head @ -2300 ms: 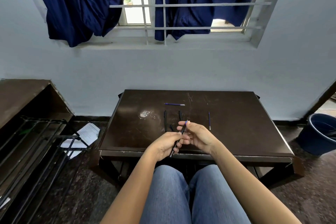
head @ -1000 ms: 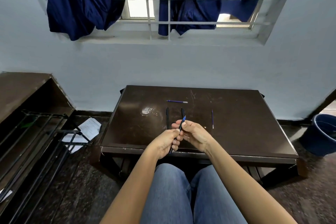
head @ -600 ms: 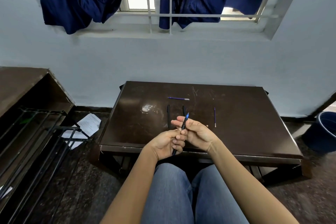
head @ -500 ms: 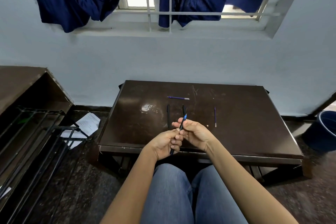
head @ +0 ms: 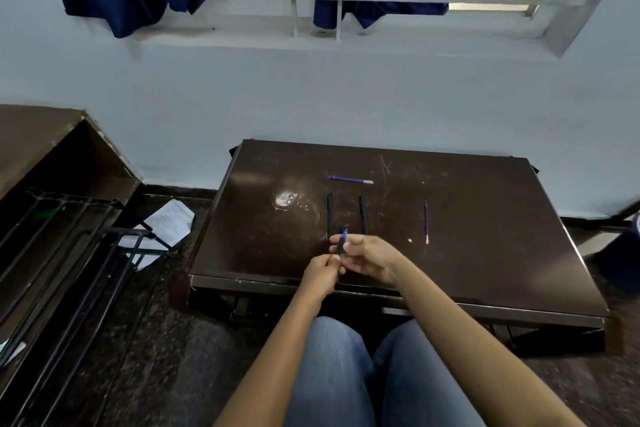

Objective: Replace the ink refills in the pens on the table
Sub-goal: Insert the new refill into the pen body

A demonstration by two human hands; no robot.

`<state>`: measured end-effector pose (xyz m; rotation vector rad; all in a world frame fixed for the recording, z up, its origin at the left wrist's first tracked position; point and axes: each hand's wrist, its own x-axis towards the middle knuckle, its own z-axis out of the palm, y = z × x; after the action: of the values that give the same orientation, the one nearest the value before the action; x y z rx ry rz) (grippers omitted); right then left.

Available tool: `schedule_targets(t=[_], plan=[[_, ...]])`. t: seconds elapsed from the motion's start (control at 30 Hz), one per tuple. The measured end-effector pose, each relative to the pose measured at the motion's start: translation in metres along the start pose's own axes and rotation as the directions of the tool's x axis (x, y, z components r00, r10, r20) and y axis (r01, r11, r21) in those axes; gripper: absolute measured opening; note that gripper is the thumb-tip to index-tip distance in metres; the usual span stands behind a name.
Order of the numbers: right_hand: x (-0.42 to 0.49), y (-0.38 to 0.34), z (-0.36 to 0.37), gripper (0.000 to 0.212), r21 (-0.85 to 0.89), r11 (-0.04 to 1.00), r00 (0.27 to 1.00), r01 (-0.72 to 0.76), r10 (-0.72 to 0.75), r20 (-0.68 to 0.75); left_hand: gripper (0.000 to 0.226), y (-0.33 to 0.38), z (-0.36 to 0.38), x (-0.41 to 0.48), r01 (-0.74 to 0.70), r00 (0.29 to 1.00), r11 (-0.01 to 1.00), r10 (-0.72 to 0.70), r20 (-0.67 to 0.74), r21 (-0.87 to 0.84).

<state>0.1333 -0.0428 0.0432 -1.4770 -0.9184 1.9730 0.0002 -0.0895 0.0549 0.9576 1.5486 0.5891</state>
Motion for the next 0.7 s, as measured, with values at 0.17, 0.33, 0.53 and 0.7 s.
schedule_targets(t=[0.17, 0.33, 0.53, 0.7], plan=[[0.039, 0.002, -0.015, 0.04, -0.75, 0.661, 0.918, 0.037, -0.319, -0.236, 0.027, -0.007, -0.009, 0.013, 0.094, 0.995, 0.983, -0.099, -0.02, -0.159], [0.065, 0.017, -0.014, 0.051, -0.911, 0.411, 0.934, 0.037, -0.338, -0.115, 0.025, -0.012, -0.011, 0.025, 0.138, 0.99, 0.972, -0.142, -0.006, -0.188], [0.065, 0.027, -0.001, 0.033, -0.974, 0.226, 0.913, -0.032, -0.389, -0.121, 0.023, -0.016, -0.015, 0.032, 0.159, 0.987, 0.963, -0.161, 0.006, -0.218], [0.058, 0.033, -0.006, 0.023, -0.974, 0.227, 0.88, -0.013, -0.459, -0.119, 0.022, -0.013, -0.014, 0.03, 0.137, 0.99, 0.971, -0.128, 0.059, -0.195]])
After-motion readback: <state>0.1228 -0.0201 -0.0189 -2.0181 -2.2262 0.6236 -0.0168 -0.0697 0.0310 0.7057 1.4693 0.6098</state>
